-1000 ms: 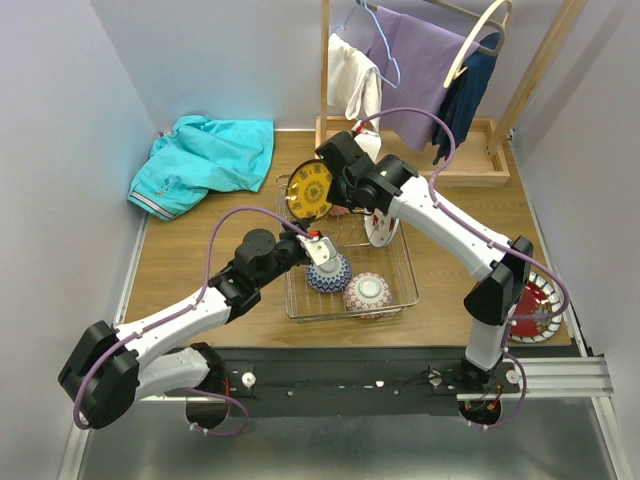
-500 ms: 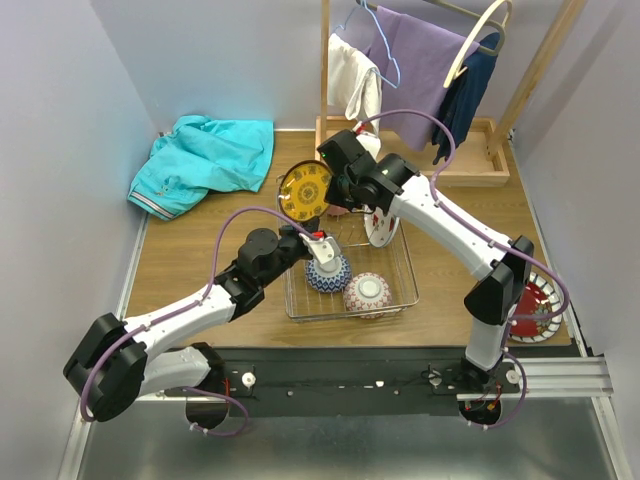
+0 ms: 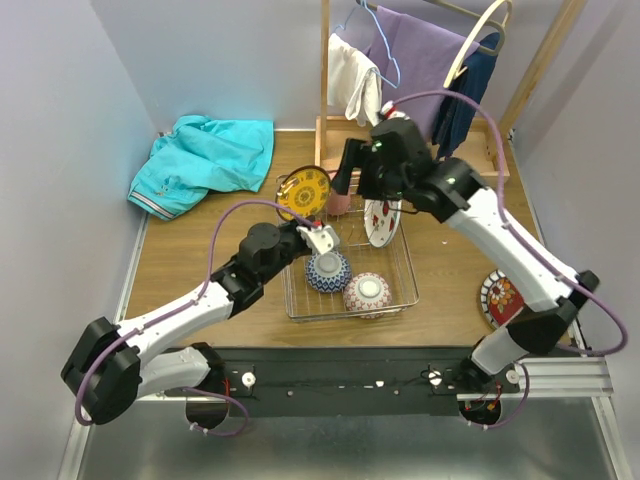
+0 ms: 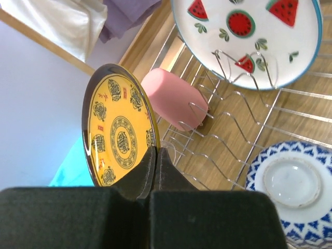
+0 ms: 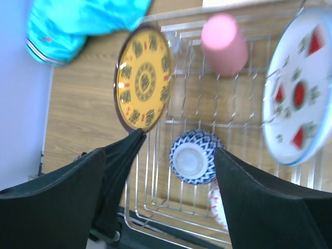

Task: Load the mixed dishes into the dish rack

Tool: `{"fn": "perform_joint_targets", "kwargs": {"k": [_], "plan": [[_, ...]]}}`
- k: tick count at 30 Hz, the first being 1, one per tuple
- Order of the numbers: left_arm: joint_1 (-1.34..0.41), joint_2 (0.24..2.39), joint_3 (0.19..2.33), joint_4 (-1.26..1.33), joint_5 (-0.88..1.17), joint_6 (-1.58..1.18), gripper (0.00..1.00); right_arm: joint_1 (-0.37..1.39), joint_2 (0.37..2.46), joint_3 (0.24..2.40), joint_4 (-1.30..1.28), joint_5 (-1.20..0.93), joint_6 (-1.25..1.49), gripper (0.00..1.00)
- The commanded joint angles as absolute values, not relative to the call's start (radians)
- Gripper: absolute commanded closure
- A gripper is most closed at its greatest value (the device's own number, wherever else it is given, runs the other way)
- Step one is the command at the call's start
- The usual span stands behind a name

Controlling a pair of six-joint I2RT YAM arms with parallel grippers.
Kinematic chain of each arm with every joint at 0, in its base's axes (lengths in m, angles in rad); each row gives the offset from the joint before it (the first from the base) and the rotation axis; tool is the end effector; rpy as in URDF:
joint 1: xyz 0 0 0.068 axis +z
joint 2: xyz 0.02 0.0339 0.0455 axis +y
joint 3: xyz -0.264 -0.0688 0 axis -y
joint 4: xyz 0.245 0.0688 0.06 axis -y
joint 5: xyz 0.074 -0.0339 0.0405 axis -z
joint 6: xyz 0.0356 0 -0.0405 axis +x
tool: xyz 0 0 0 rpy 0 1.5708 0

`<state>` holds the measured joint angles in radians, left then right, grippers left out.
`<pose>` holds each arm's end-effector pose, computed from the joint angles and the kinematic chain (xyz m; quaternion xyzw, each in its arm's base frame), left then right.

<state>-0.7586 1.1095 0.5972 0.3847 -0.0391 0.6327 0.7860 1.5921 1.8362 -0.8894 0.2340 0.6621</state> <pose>0.1854 -0.1738 0.2682 0.4711 0.5845 -0.0269 0.6601 0.2430 0.2316 0.4295 -0.0030 0.8902 0.2154 0.4013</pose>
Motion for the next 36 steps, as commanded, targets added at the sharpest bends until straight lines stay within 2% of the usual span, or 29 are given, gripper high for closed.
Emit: {"fn": "perform_joint_targets", "kwargs": {"k": [1,5,10,19,28,36], "plan": [[-0.744,1.055,0.761,0.269,-0.074,0.291,1.00,0.715,1.502,1.832,-0.848,0.234,0.499,0.03],[-0.742,1.068,0.900,0.178,-0.067,-0.042,1.00,0.707,1.454,1.781,-0.813,0.290,0.462,0.01],[-0.738,1.112,0.959,0.134,-0.089,-0.436,1.00,0.706,1.447,1.736,-0.773,0.342,0.413,0.00],[-0.709,1.259,1.147,-0.049,-0.196,-0.799,1.00,0.703,1.466,1.732,-0.762,0.354,0.374,0.00],[-0.615,1.342,1.158,-0.080,-0.143,-0.992,1.00,0.703,1.477,1.720,-0.750,0.402,0.336,0.00],[-0.592,1.371,1.072,0.026,-0.039,-1.003,1.00,0.703,1.493,1.695,-0.744,0.393,0.342,0.00]]}}
